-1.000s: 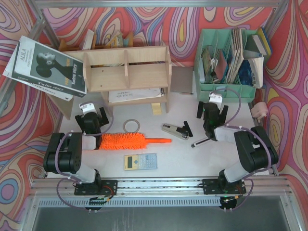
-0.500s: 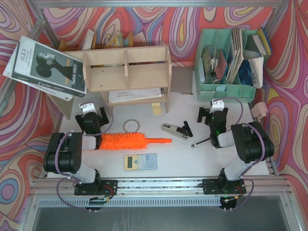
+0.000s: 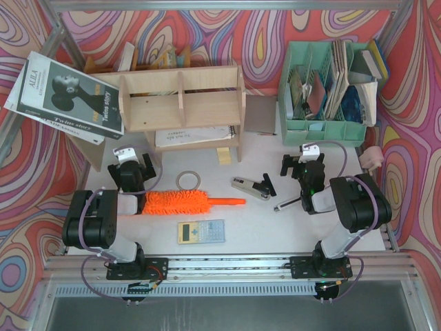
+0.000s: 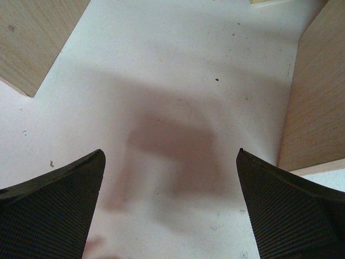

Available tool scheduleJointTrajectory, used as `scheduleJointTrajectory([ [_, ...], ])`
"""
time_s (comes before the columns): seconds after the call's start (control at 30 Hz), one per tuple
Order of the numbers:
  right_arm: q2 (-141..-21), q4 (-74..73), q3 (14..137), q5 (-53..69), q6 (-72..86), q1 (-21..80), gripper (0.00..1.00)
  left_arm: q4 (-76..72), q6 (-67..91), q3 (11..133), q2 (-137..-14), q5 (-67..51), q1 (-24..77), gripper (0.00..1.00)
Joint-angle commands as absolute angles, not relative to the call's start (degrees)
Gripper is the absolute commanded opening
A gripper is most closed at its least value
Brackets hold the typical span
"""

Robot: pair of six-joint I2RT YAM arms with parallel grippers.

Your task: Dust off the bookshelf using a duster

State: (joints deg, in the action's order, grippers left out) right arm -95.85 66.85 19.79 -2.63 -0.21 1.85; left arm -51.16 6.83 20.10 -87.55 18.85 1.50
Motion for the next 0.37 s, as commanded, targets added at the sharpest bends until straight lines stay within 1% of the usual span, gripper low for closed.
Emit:
scheduleJointTrajectory([
  [0.0,-96.4,69.9,19.7,-2.1,-0.9,1.5,0.99,-52.8,6.6,20.5,-87.7,18.2,1.2,0.98],
  [0.33,-96.4,69.6,19.9,-1.8,-0.8,1.6,0.99,-52.8,6.6,20.5,-87.6,18.2,1.2,0.99],
])
